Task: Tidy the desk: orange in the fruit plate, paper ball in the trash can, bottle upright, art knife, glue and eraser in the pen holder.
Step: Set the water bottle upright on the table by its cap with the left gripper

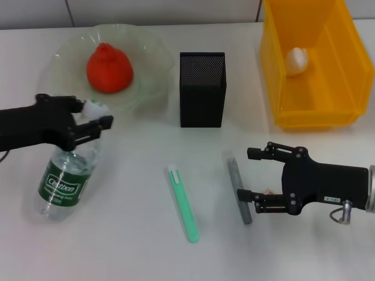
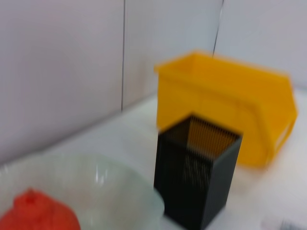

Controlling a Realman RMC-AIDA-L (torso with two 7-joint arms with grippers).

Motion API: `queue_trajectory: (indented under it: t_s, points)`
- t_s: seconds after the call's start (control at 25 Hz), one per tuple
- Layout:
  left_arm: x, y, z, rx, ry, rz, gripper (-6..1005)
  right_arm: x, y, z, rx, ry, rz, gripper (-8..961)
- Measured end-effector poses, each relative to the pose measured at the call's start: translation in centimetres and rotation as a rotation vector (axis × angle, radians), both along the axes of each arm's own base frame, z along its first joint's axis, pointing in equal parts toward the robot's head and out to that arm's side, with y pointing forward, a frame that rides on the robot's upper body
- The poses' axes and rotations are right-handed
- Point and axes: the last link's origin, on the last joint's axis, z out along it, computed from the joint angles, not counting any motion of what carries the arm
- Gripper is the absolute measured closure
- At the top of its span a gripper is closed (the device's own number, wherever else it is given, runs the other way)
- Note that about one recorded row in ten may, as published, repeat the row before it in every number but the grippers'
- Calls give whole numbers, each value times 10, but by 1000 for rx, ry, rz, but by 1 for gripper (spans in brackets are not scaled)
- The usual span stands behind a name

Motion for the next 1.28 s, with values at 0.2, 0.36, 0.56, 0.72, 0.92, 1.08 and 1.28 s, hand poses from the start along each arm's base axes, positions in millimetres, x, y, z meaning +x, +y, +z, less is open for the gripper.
queue_trajectory:
  t_s: [0.2, 0.36, 0.56, 0.72, 0.92, 1.08, 1.28]
  points:
    - [-23, -16, 12, 79, -146, -96, 532, -3, 2, 1, -5, 2, 4, 107]
    - [-30, -23, 15, 114, -189, -146, 527, -6, 4, 2, -10, 4, 6, 107]
    - [-31, -24, 14, 117, -187, -156, 520, -8, 6, 3, -14, 8, 11, 108]
    - [-31, -24, 14, 126, -174, -186, 515, -10, 5, 4, -19, 14, 18, 108]
    - [-29, -24, 14, 150, -182, -214, 509, -10, 4, 4, -26, 19, 13, 108]
    - [-29, -23, 14, 160, -181, -225, 504, -10, 4, 4, -29, 18, 14, 108]
    - [-28, -20, 11, 180, -176, -254, 497, -10, 4, 4, -30, 18, 14, 107]
